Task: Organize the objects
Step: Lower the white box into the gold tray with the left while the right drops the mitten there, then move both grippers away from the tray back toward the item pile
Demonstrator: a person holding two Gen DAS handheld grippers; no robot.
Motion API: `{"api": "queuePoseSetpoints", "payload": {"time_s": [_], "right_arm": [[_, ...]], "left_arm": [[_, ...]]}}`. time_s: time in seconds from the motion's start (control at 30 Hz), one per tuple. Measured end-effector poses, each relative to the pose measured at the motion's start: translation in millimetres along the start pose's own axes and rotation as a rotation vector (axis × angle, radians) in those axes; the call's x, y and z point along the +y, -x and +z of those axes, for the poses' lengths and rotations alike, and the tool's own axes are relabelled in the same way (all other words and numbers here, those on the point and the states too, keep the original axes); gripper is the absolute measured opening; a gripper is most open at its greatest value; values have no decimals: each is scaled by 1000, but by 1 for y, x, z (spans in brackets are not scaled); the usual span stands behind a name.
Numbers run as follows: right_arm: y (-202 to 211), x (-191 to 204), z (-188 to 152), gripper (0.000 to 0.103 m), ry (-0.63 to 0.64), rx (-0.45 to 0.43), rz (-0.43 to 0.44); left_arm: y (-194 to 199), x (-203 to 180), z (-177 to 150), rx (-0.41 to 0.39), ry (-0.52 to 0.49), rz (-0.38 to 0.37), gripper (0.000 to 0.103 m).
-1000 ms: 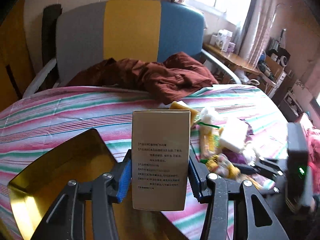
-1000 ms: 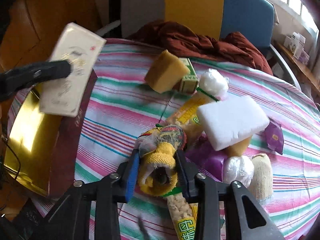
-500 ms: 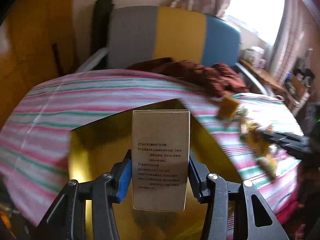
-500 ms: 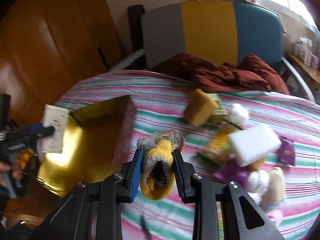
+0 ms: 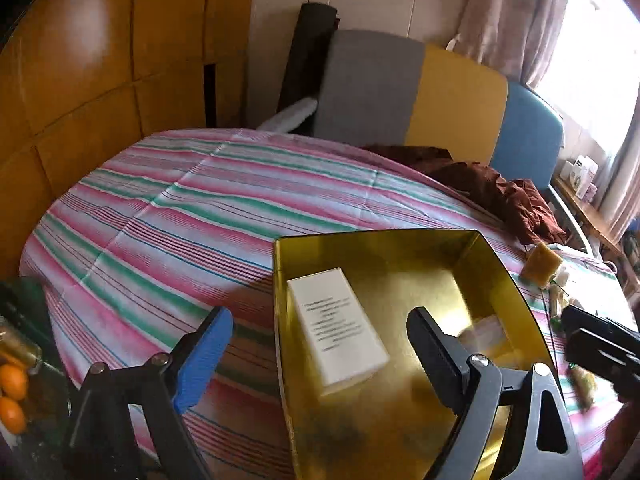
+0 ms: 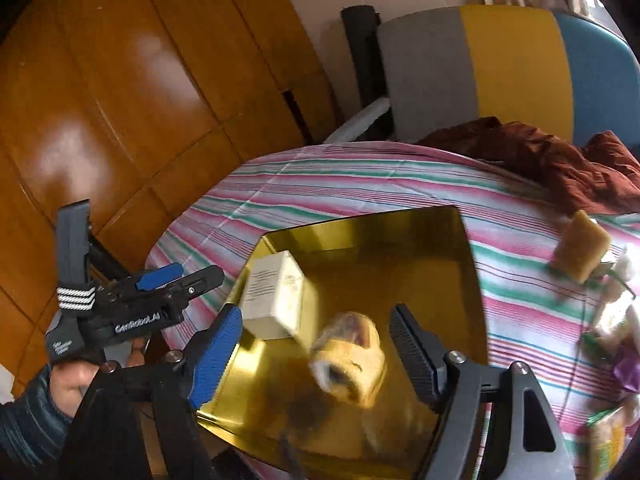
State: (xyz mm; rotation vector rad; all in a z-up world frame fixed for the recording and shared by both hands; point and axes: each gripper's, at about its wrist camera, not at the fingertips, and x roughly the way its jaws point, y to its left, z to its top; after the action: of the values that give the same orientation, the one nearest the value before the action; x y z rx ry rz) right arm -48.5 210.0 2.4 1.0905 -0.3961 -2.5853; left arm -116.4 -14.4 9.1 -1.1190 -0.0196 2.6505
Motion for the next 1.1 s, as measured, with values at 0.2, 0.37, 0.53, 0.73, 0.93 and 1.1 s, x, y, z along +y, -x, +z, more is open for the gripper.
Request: {"api": "queuePoseSetpoints", "payload": {"time_s": [0.2,0.37,0.53,0.73,0.93,1.1], "right_arm": [[-5,9,-19,79,49,21,-111],[-1,17,-36,83,122,-6,-221],[3,25,-47,84,163,-11,-268],[8,19,-55,84,136,-18,-281],[23,2,-59,84,76,-36,-339],[39,-23,-68,84,16,-36,-405]], "left_arm": [[24,-3,-19,-50,-18,22,95],[39,-12,-38,-64,-17,20,96],[56,-12,-41,-81,-5,7,97],[88,18,-26,-158,-12,95,101],[88,32,-33,-150,49,85,103],[71,-3,-43,-103,-20,-17,103]]}}
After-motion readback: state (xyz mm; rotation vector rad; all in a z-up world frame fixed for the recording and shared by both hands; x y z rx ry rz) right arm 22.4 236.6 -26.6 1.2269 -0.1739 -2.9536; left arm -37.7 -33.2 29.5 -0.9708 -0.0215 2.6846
